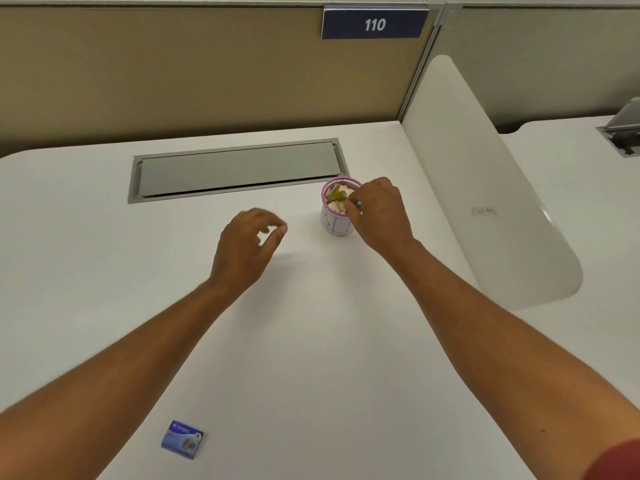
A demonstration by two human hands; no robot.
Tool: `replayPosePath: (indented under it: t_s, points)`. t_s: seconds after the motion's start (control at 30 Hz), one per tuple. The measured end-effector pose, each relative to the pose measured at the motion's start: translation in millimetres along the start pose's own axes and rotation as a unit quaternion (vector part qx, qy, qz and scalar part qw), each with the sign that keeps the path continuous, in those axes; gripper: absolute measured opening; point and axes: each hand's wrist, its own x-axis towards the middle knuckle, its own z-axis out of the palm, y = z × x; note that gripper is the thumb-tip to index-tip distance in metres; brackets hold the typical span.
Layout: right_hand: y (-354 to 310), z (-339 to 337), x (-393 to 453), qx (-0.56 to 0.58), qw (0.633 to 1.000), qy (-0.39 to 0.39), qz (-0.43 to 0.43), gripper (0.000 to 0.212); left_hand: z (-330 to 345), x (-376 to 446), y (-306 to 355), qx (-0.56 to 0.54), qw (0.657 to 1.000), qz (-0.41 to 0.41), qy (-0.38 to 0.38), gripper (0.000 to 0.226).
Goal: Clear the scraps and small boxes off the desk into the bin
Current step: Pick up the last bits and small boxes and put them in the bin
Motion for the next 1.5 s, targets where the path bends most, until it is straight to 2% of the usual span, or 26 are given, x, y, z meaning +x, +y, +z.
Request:
replayPosePath:
  t_s: [0.13,0.23,0.33,0.4,0.5,0.67,0.77,0.87,0.93,1.03,1.17,1.27,1.37,1.5]
  points:
    - [-10,-2,-7,-0.011,0.999,0.001,0.03,0.032,-17,-39,-12,-0.037,0.999,-0.034,-0.017,0.006]
    - [-27,-4,-19,0.057,0.995,0.059,0.054,0.027,-29,-55,-17,-0.08,0.994,-0.075,-0.021,0.005]
    - [-59,0,-41,0.149,0.986,0.067,0.015,0.024,-42,-63,-24,-0.105,0.989,-0.103,-0.01,0.006]
    - [-85,7,-61,0.192,0.981,0.025,0.002,0.021,-53,-70,-31,-0.111,0.987,-0.114,-0.006,0.007]
    - [-120,17,-94,0.191,0.978,-0.074,-0.039,0.017,-70,-86,-44,-0.102,0.987,-0.121,-0.008,0.008]
    - [-179,29,-159,0.21,0.935,-0.265,-0.109,0.014,-95,-118,-68,-0.078,0.986,-0.147,-0.018,0.013]
    - [-217,38,-202,0.181,0.914,-0.341,-0.128,0.038,-103,-139,-84,-0.014,0.991,-0.128,-0.031,0.017]
    - [-244,48,-233,0.154,0.906,-0.367,-0.145,0.066,-106,-159,-105,0.099,0.988,-0.099,-0.058,0.033]
    - [-253,54,-244,0.137,0.907,-0.363,-0.162,0.069,-104,-170,-118,0.165,0.978,-0.087,-0.093,0.048]
    - [-257,58,-251,0.126,0.914,-0.337,-0.185,0.047,-100,-183,-131,0.235,0.96,-0.057,-0.142,0.065]
    - [-246,61,-248,0.132,0.928,-0.308,-0.164,0.035,-92,-195,-133,0.265,0.946,-0.055,-0.18,0.073]
    - [-233,59,-239,0.139,0.94,-0.276,-0.144,0.034,-85,-202,-132,0.285,0.942,-0.05,-0.168,0.076]
    - [-214,48,-227,0.17,0.956,-0.217,-0.1,0.027,-79,-198,-128,0.289,0.943,-0.044,-0.158,0.079]
    - [-173,25,-200,0.222,0.97,-0.103,0.0,0.022,-55,-166,-104,0.283,0.945,0.016,-0.164,0.082]
